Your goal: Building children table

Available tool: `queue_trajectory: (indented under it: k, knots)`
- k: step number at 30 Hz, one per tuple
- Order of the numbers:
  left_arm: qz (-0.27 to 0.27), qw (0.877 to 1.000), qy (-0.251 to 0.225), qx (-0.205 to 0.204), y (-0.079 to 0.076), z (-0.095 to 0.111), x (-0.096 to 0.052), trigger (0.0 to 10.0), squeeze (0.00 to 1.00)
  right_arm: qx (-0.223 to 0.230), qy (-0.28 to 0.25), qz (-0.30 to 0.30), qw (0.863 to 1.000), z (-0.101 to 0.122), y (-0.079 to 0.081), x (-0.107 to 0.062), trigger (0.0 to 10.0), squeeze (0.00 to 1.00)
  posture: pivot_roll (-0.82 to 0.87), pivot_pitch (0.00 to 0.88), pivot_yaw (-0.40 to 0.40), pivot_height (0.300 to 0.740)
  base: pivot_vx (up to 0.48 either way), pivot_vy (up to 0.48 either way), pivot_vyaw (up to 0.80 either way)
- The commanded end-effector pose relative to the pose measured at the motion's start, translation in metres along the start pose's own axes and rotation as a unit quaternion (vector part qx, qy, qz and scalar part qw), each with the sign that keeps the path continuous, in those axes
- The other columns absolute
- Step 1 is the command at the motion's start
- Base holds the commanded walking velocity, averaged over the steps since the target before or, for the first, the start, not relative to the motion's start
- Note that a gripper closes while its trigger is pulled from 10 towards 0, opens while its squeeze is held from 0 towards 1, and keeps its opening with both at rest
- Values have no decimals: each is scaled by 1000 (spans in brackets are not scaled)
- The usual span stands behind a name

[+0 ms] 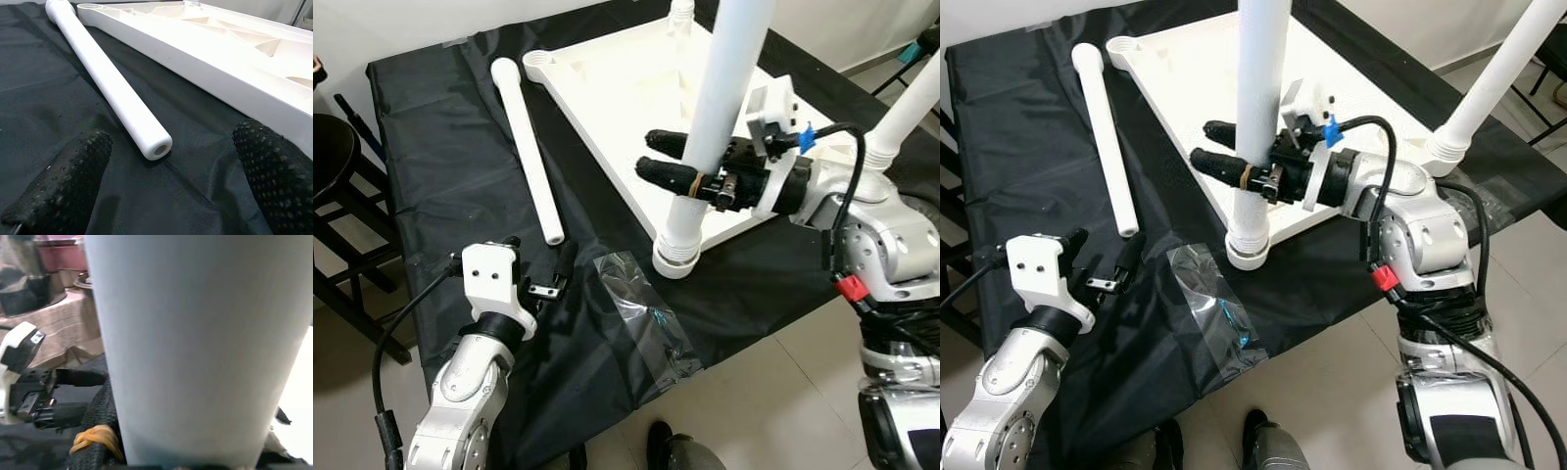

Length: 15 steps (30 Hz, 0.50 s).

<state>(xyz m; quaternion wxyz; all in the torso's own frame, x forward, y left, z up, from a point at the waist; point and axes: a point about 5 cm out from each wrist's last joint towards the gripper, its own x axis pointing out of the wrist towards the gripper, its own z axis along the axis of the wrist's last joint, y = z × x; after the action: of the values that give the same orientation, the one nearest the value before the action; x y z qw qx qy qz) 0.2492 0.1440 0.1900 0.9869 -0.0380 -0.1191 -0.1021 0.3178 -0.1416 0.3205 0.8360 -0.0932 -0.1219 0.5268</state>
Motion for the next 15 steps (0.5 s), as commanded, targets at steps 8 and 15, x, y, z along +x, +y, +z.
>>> queue_trajectory:
  k: [8, 15]
  knots:
    - [6, 1000, 4, 4, 1, -3, -1, 10000, 0, 0, -19, 1, 1000, 4, 1, 0, 10000, 0, -27, 337, -21, 740, 0, 0, 0]
    - [5, 1000, 3, 4, 1, -2, -1, 10000, 0, 9, -19, 25, 999, -1, 12, 2, 10000, 0, -23, 341, -19, 740, 0, 0, 0]
